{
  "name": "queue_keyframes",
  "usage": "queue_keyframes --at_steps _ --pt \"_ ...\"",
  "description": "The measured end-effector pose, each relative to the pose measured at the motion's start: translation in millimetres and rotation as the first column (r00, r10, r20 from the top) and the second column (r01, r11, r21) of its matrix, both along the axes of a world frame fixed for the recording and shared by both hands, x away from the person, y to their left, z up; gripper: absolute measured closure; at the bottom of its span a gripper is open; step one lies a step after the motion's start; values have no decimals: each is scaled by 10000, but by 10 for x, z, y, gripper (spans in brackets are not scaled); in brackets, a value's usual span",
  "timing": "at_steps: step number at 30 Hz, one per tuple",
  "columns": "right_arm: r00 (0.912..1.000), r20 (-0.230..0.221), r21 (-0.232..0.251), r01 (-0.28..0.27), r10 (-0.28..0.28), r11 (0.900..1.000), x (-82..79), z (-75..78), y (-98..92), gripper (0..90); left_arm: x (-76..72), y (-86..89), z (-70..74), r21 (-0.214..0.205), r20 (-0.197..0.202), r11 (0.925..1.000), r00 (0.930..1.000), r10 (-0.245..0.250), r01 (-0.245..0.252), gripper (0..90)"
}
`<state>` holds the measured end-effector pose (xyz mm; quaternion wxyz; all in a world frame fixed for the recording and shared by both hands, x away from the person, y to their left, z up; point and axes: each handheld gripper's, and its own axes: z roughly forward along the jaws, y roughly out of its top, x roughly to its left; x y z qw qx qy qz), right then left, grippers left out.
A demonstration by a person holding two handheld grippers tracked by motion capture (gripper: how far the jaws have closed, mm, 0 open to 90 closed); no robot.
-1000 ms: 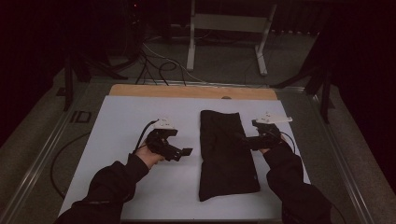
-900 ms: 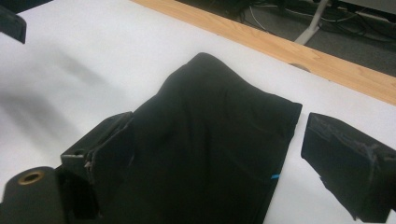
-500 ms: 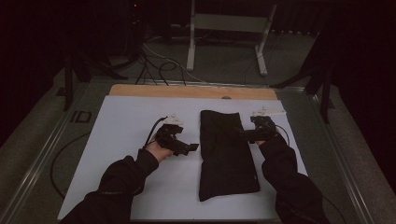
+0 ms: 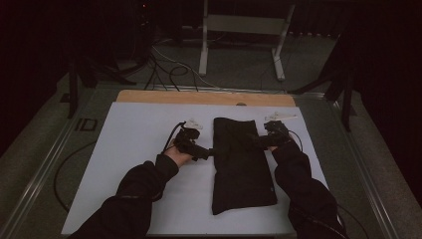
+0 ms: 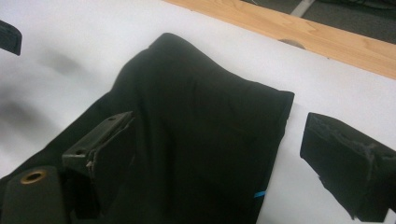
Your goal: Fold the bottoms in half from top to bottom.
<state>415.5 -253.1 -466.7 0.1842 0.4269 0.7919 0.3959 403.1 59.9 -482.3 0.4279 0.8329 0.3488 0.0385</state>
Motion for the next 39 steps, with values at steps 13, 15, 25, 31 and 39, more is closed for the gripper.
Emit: queue_keyframes --at_steps 13,15,25,31,39 --pt "9997 -263 -115 29 -32 9999 150 -146 -1 106 215 -90 -133 112 -170 9985 9984 532 -530 0" --pt "9995 -311 -138 10 -15 9999 172 -171 -4 106 250 -117 -154 247 -272 9978 9977 627 -621 0" --pt "9975 -694 -253 143 -160 9996 264 -284 -28 106 415 -202 -240 162 -493 9929 9917 1183 -1177 0" --pt "9958 -827 -154 393 -405 9991 315 -318 -24 106 517 -275 -291 384 -742 9940 9917 1049 -1022 1" --pt "9910 -1145 -389 648 -689 9971 407 -389 -14 111 608 -327 -374 76 -1107 9933 9871 1155 -1153 152"
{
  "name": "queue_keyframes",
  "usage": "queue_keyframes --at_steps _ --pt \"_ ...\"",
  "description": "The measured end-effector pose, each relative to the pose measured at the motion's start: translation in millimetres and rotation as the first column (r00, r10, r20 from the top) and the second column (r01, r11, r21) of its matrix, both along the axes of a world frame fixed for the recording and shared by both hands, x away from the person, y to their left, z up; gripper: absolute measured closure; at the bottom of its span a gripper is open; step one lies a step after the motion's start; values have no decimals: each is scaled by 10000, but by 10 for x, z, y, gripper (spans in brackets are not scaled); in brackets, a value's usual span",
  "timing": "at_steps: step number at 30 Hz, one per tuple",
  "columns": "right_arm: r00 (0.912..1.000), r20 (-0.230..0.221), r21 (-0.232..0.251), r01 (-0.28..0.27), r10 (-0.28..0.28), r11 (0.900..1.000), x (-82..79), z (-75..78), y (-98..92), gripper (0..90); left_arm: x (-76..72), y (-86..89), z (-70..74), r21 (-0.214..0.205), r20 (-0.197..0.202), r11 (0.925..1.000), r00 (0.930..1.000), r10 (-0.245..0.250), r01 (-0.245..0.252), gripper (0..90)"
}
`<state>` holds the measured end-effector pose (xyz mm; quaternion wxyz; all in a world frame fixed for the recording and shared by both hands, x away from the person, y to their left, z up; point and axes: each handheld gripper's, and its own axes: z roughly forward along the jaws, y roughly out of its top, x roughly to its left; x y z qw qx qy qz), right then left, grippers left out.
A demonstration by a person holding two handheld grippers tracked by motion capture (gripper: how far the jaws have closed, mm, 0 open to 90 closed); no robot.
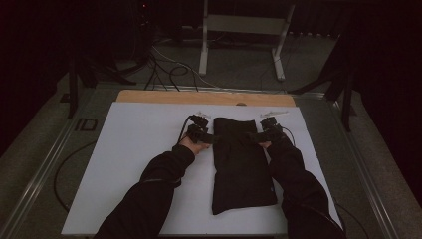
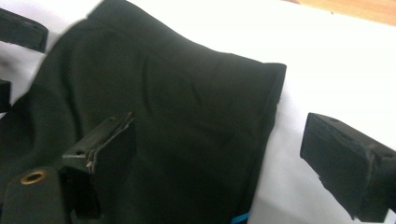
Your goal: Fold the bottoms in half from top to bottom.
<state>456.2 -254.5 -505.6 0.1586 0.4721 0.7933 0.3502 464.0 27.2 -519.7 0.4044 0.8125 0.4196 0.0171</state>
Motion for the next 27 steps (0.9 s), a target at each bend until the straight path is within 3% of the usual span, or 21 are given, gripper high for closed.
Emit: queue_keyframes --at_steps 6,13,16,22,27 --pt "9996 -149 34 230 -230 9997 60 -36 -12 184 12 -33 -33 70 -65 9999 9999 142 -141 190" --pt "9971 -517 -148 558 -565 9983 114 -144 -24 309 22 -35 -40 -157 -285 9997 9994 174 -179 416" --pt "9969 -466 -200 633 -642 9978 117 -155 -12 339 10 -61 -39 21 -179 10000 9998 12 -12 479" --pt "9980 -497 -439 357 -379 9984 98 -136 32 521 1 -65 -49 -14 -382 9995 9988 -312 312 667" --pt "9981 -619 -190 -14 3 9998 86 -130 43 696 0 -58 -55 -61 -584 9993 9976 -368 365 781"
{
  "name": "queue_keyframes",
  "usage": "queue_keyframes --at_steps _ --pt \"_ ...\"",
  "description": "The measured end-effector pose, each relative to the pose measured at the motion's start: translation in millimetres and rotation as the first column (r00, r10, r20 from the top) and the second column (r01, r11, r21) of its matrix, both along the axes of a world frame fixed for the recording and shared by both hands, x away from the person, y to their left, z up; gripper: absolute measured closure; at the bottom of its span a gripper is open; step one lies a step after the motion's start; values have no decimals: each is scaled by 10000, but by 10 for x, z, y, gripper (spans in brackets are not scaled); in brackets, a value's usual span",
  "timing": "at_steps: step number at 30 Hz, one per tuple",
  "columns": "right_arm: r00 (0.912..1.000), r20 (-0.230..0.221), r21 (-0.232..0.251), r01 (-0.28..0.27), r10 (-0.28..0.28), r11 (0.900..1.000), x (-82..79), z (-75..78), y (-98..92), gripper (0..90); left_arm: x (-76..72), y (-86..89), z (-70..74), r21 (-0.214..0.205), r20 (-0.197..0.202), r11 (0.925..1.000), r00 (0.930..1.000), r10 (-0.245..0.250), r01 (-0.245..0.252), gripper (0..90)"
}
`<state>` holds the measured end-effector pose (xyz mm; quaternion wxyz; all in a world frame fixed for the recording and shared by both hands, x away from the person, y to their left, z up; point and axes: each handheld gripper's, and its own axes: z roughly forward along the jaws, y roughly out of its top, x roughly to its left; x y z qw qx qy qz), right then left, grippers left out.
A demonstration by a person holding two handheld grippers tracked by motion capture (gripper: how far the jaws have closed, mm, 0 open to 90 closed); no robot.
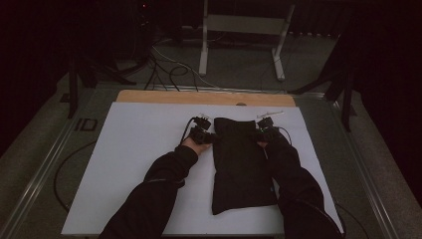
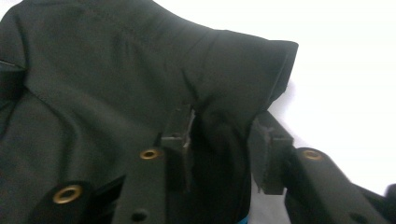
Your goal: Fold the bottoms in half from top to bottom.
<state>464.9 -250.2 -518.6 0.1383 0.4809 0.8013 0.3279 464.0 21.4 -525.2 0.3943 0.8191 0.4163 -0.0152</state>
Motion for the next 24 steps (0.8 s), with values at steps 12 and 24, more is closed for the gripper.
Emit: queue_keyframes --at_steps 12,24 --pt "9996 -32 -110 -281 280 9995 -21 61 37 846 -8 22 65 143 217 9994 9993 -308 305 857" --pt "9990 224 152 -378 375 9992 -36 235 -30 853 20 9 249 211 664 9983 9963 -549 536 859"
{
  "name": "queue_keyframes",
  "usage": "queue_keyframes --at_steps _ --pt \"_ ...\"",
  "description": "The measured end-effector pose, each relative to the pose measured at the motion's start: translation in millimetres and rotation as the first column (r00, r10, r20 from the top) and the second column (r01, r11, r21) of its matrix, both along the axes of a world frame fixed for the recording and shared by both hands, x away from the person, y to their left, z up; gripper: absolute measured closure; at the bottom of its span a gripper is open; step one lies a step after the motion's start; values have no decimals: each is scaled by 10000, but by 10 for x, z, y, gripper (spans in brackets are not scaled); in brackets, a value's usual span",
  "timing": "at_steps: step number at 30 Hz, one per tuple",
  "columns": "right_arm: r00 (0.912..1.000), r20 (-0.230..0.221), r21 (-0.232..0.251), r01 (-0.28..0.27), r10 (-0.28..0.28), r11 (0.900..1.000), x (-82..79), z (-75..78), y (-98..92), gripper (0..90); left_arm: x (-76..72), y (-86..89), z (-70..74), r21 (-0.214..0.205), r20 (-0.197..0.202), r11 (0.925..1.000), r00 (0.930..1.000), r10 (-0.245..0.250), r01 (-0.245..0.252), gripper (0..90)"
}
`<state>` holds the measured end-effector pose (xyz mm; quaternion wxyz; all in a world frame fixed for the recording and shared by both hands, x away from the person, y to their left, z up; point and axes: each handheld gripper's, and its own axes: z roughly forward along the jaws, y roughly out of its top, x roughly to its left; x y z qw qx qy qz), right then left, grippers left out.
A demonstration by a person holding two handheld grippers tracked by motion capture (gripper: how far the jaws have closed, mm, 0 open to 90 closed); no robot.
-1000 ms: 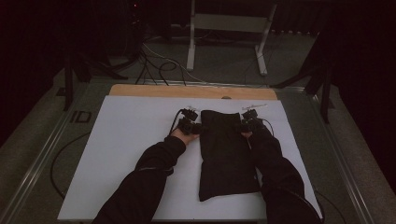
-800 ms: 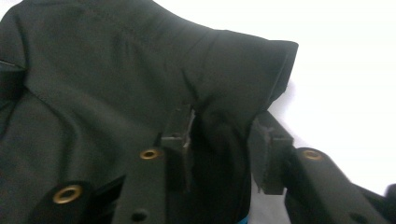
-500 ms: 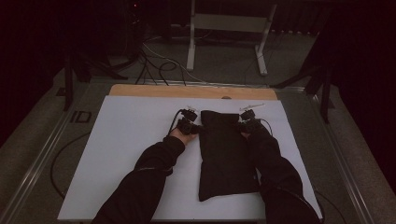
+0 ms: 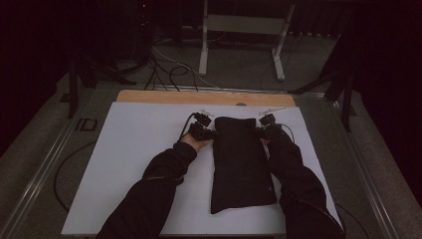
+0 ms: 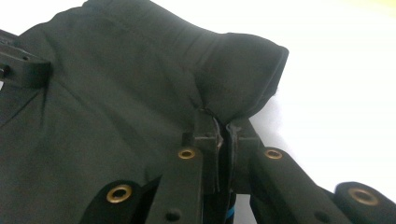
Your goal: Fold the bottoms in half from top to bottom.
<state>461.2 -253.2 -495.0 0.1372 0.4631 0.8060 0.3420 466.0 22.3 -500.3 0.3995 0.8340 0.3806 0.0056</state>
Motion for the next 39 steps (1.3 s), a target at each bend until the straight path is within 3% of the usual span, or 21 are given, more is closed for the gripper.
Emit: queue_keyframes --at_steps 7,17,39 --pt "9996 252 217 -104 99 9997 -50 133 -28 853 -31 27 114 -118 189 9998 9997 -174 176 859" --pt "9986 340 410 -421 407 9983 -194 199 -57 853 -167 61 216 -263 331 9968 9967 -743 752 860" --pt "9955 542 545 -803 773 9953 -545 309 -98 852 -475 81 335 -312 270 9852 9854 -1679 1687 860"
